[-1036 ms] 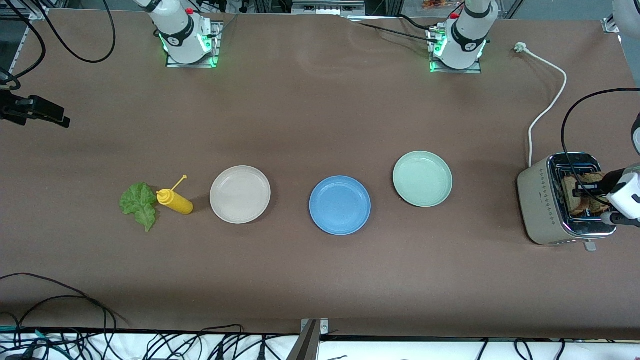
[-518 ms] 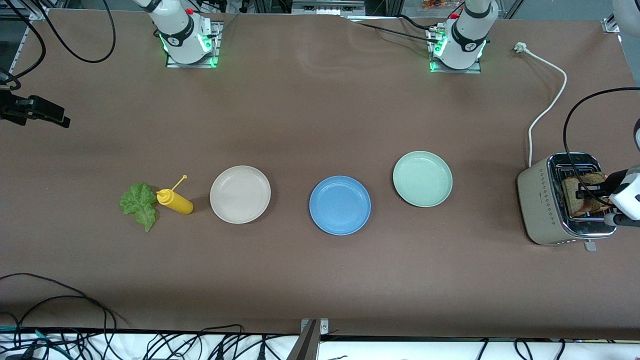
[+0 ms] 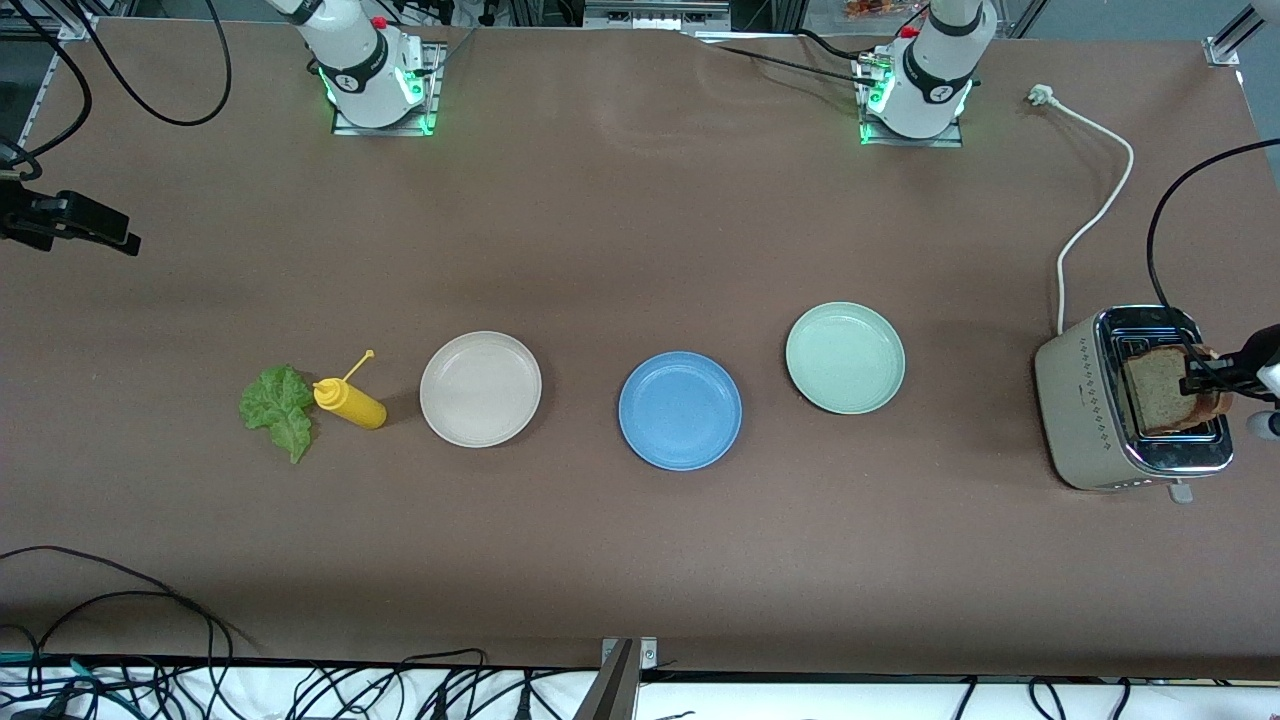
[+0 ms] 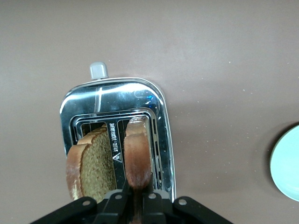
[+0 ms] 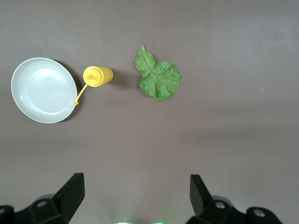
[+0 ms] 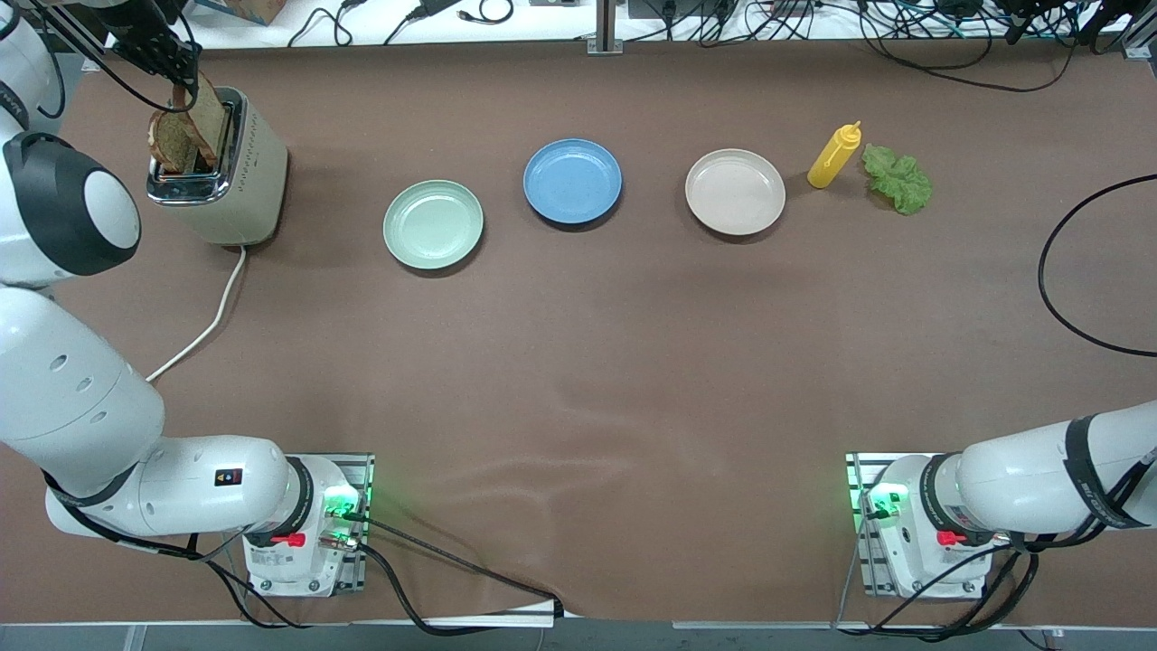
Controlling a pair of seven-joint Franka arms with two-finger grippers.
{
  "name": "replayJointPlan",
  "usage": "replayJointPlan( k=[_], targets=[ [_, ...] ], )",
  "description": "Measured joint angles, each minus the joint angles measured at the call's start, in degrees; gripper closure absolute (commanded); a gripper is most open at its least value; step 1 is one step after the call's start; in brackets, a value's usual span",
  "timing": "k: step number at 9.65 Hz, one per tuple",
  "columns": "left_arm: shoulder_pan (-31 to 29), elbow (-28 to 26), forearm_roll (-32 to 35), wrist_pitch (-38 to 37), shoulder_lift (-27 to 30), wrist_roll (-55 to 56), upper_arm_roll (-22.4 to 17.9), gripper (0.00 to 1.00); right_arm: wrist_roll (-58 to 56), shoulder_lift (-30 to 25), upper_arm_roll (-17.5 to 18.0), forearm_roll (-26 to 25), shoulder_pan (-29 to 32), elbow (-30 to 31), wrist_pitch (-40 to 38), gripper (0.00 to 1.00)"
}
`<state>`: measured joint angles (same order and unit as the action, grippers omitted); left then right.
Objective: Make sandwich in blue plate with both arms
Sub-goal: 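Grasp the outer bread slice in the toaster with the left gripper, then lift the bread slice out and carry it toward the blue plate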
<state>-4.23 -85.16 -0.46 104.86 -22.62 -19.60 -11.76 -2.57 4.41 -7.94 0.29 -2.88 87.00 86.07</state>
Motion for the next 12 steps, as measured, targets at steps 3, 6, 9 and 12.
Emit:
replayJointPlan(
  k=[3, 6, 9, 12],
  targets=[
    [0.3, 0.1, 0.0, -1.2, 3.0, 0.0, 0.4, 1.00, 0.0, 0.0, 0.0, 0.0, 0.0, 0.0, 0.0, 0.00],
    [0.6, 0.2, 0.0, -3.9, 5.7, 0.0, 2.1, 1.00, 0.0, 0.0, 0.0, 0.0, 0.0, 0.0, 0.0, 0.00],
    [0.9, 0.2, -1.4, -5.5, 6.3, 0.1, 4.4, 1.00, 0.0, 0.0, 0.0, 0.0, 0.0, 0.0, 0.0, 0.00],
    [1.7, -0.1, -3.3, -5.9, 6.2, 0.8, 7.5, 1.00, 0.0, 0.0, 0.0, 0.0, 0.0, 0.0, 0.0, 0.00]
  ],
)
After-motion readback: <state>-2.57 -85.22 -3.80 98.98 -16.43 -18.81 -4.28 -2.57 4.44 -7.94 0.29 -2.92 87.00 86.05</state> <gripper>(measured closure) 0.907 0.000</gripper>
